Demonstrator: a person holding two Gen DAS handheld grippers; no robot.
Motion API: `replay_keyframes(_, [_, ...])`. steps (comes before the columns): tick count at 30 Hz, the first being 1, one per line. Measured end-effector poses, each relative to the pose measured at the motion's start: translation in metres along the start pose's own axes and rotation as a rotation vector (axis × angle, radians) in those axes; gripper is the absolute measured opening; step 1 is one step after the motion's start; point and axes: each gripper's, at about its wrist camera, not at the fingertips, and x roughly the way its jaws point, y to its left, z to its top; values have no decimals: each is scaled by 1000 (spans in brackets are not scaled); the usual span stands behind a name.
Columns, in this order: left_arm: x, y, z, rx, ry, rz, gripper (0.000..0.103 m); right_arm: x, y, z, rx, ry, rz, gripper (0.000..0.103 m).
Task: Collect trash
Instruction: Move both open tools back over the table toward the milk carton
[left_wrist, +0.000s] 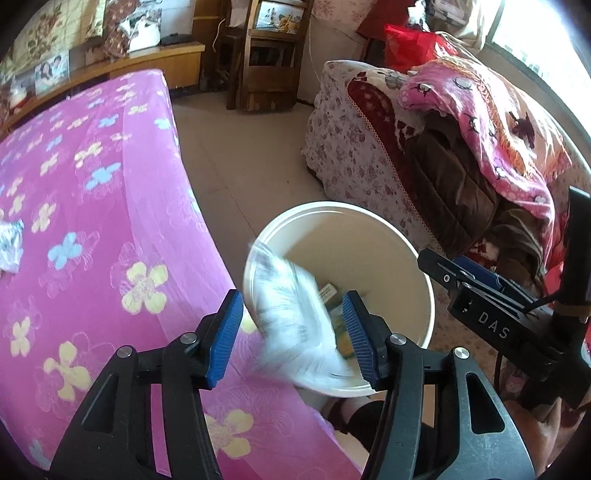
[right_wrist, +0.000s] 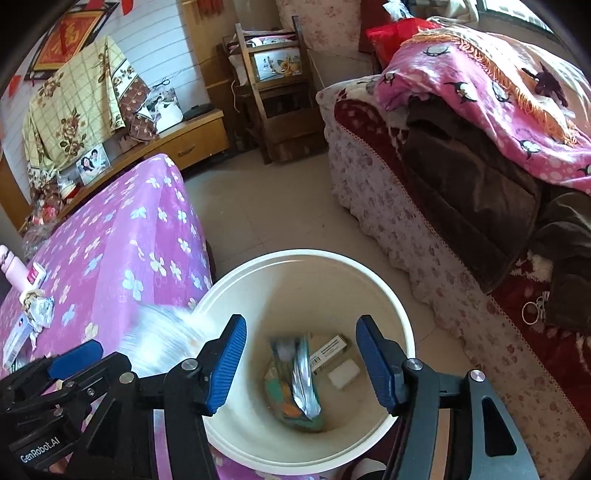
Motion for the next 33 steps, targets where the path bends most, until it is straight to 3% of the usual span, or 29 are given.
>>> replay_keyframes(5, [-2, 3, -3, -14, 7, -2, 55, 2, -1, -2, 5, 21, 5, 60])
replay_keyframes(22, [-47, 27, -19, 16, -76, 112, 55, -2, 16, -15, -26, 27, 30, 62])
replay_keyframes(33, [-88, 65, -38, -23, -128, 196, 55, -23, 59, -26, -114, 2, 70, 67])
